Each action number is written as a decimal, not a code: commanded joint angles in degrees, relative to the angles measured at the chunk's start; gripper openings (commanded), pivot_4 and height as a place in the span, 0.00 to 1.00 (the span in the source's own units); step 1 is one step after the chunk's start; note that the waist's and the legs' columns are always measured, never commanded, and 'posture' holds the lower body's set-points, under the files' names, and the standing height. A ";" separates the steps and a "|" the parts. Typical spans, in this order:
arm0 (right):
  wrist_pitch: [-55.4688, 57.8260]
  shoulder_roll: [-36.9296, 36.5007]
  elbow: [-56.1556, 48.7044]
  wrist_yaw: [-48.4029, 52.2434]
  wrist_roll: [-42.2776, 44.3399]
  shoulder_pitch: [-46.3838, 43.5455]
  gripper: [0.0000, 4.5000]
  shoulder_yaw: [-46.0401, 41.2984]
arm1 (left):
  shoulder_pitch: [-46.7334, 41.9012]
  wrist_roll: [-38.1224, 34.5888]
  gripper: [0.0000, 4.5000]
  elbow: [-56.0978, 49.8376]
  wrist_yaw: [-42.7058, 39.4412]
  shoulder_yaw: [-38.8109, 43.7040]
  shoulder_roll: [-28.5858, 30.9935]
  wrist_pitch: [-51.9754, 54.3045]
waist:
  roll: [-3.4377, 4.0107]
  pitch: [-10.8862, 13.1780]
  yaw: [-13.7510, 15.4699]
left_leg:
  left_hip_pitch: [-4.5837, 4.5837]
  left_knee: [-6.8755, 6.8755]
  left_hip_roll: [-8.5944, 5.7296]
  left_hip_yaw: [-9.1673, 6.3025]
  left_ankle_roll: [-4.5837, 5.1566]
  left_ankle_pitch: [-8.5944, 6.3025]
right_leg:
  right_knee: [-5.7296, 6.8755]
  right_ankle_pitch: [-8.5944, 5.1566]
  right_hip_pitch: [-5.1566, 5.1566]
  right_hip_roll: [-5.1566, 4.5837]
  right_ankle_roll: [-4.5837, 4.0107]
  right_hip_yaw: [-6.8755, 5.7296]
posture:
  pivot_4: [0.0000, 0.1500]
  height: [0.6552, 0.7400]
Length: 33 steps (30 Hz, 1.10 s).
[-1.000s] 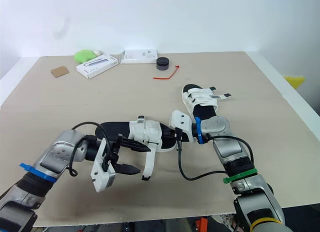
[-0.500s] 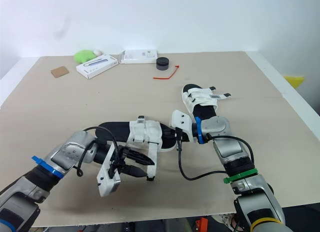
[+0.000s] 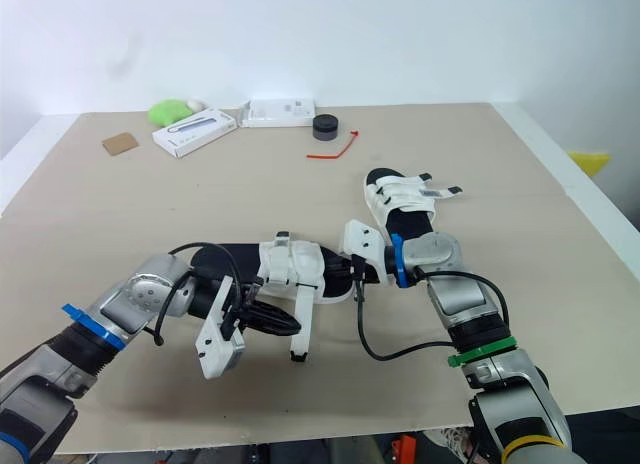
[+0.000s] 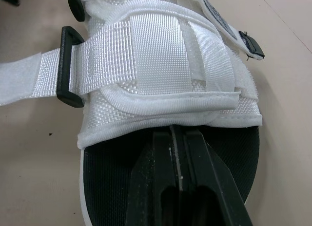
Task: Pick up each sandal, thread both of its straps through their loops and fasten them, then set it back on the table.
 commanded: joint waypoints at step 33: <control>0.17 -1.48 -2.33 -0.49 -0.03 1.21 0.00 -0.23 | -4.88 10.78 0.33 3.47 11.98 -4.24 -2.43 -10.27 | 0.00 0.00 0.01 | -0.03 0.00 -0.04 0.10 0.02 0.00 | 0.00 0.04 0.00 -0.05 0.06 0.09 | 1.00 1.00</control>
